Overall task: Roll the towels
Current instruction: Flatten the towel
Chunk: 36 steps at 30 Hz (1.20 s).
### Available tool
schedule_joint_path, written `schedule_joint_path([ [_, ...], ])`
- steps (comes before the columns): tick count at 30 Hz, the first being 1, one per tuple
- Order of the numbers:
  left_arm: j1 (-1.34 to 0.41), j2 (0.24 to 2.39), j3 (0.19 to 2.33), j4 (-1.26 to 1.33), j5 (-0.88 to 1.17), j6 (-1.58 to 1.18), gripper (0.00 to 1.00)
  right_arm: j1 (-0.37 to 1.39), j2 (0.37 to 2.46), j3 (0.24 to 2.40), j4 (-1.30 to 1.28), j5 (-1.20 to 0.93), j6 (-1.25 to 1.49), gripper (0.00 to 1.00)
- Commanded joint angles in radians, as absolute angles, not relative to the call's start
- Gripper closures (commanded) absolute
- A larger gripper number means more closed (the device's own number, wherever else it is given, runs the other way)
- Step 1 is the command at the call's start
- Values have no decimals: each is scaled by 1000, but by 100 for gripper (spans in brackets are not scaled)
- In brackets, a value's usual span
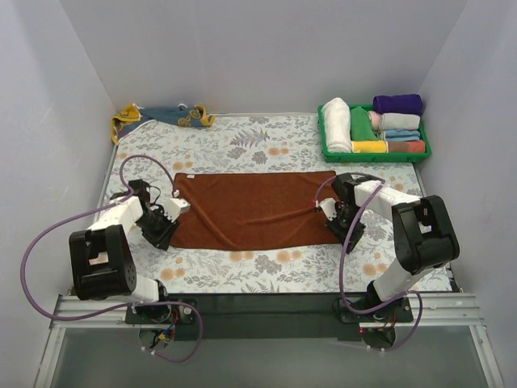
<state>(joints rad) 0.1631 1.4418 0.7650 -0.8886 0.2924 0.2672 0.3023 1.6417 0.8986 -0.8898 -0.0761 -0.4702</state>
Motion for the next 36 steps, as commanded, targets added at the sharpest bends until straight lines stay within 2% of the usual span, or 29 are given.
schedule_joint_path([
  [1, 163, 1378, 749, -933, 236, 301, 73, 307, 1665, 796, -870, 40, -529, 78],
  [7, 163, 1319, 788, -1009, 274, 318, 73, 324, 1582, 836, -936, 20, -549, 80],
  [12, 163, 1333, 934, -1088, 405, 304, 73, 325, 1513, 1014, -942, -124, -509, 79],
  [18, 160, 1400, 983, -1055, 468, 284, 70, 330, 1604, 1089, -867, -166, -480, 78],
  [27, 149, 1497, 920, -937, 485, 258, 69, 370, 1738, 1023, -762, -68, -480, 80],
  [36, 134, 1468, 796, -896, 428, 293, 70, 413, 1766, 874, -787, 34, -529, 85],
])
